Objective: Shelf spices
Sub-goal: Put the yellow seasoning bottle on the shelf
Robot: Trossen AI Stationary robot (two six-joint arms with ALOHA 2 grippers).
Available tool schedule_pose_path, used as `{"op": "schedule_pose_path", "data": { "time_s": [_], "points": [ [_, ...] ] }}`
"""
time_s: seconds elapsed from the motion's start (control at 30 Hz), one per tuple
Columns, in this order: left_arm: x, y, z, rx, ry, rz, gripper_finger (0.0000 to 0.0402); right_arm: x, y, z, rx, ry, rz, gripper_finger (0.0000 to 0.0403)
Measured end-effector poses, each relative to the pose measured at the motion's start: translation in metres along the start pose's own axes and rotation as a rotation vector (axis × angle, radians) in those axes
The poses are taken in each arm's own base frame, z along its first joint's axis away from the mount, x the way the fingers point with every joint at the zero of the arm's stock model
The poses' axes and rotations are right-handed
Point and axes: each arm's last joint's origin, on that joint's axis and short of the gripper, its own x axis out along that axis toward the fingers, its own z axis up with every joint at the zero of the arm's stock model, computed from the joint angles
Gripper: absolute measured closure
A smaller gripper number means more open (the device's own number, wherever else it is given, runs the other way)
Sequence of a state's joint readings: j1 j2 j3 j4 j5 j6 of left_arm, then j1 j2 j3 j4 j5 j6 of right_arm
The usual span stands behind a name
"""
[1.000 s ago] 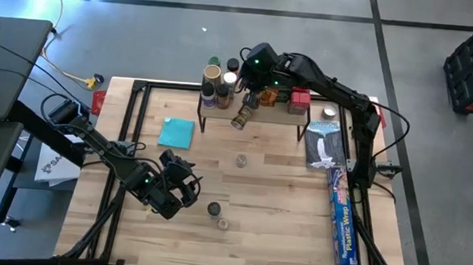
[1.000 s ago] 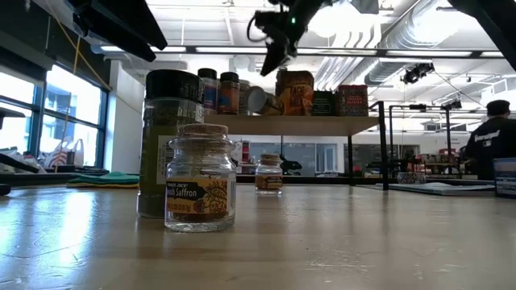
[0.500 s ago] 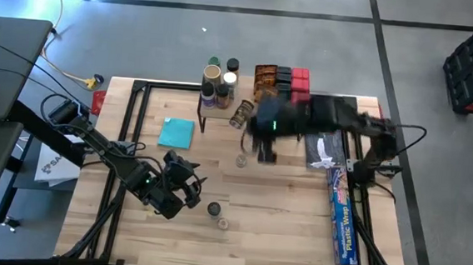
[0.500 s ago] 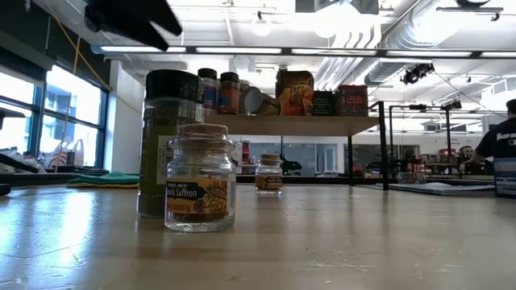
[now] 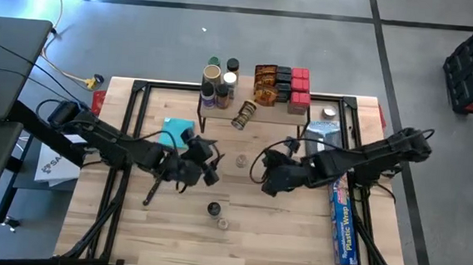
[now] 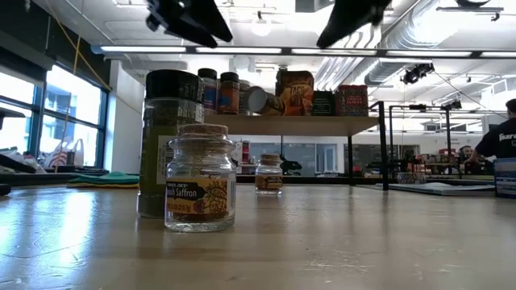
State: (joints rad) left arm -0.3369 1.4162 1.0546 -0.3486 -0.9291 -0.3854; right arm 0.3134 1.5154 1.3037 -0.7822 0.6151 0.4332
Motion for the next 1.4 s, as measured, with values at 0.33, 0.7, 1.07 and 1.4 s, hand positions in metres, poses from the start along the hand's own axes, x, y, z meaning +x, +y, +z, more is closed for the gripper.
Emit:
{"op": "schedule_pose_path", "data": {
  "time_s": [0.33, 0.7, 1.07, 1.4],
  "points": [
    [0.04, 0.033, 0.008, 0.224, 0.079, 0.042, 0.0195, 0.066, -0.009, -0.02, 0.086, -0.372, -0.049, 0.0362],
    [0.061, 0.056, 0.011, 0.258, 0.128, 0.02, 0.0294, 0.085, -0.052, 0.01, 0.177, -0.43, -0.088, 0.0393],
    [0.078, 0.073, 0.014, 0.255, 0.141, -0.1, 0.0278, 0.084, -0.046, 0.005, 0.161, -0.398, -0.024, 0.0393],
    [0.107, 0.053, -0.004, 0.374, 0.169, 0.074, 0.0216, 0.061, -0.016, -0.001, 0.145, -0.436, -0.039, 0.0394]
  ]
}}
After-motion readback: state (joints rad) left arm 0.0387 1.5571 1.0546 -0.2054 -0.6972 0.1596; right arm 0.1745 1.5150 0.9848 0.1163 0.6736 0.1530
